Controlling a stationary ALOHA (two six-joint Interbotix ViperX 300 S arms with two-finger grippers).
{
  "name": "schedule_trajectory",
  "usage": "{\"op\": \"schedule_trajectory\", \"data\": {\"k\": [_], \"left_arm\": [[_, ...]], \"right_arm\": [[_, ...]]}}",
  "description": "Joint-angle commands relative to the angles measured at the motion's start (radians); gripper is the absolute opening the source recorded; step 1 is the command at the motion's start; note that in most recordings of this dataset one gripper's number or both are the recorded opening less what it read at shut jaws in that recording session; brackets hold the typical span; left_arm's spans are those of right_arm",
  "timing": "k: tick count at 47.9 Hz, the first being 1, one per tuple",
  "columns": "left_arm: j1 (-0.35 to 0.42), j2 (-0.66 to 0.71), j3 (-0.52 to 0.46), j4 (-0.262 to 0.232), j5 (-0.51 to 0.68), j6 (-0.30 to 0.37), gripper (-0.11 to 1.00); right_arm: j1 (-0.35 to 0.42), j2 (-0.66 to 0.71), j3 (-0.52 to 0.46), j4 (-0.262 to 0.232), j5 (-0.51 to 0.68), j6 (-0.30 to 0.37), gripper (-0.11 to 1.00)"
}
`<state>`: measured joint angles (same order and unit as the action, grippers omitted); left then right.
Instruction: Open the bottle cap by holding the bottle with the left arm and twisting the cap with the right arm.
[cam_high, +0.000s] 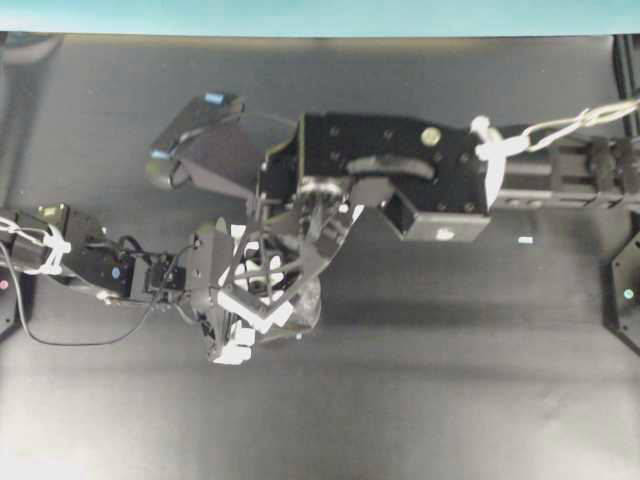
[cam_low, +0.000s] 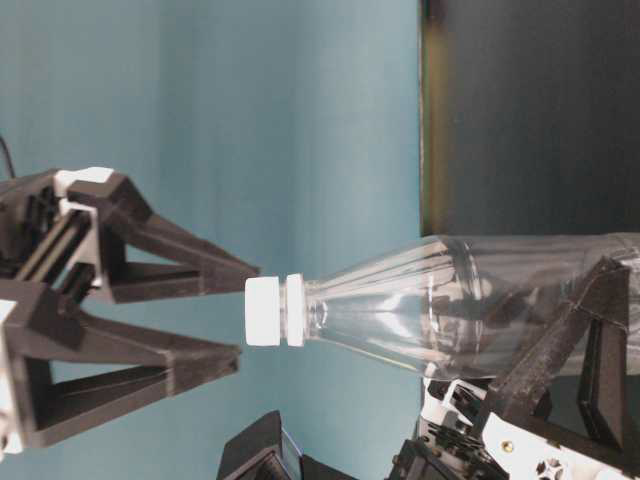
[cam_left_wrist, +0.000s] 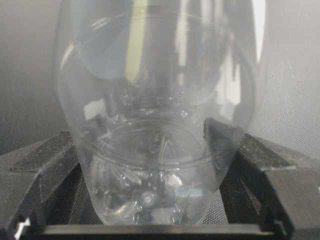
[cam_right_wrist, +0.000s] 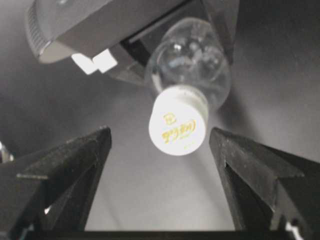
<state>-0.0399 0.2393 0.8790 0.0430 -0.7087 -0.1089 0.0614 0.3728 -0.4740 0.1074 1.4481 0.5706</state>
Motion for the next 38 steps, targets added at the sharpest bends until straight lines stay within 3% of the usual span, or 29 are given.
{"op": "schedule_trajectory", "data": {"k": [1,20,38], "left_arm": [[-0.002,0.0,0.003,0.002,0.005,-0.003,0.82],[-0.002,0.0,0.003,0.002,0.006,-0.003,0.82],[-0.002,0.0,0.003,0.002,0.005,-0.003,0.82]], "right_arm": [[0.008,-0.005,0.005,-0.002,-0.011,-0.015,0.76],[0.005,0.002,0.012,0.0,-0.006,-0.028,0.73],[0.009,0.002,0.014,0.017,0.005,-0.038,0.43]]}}
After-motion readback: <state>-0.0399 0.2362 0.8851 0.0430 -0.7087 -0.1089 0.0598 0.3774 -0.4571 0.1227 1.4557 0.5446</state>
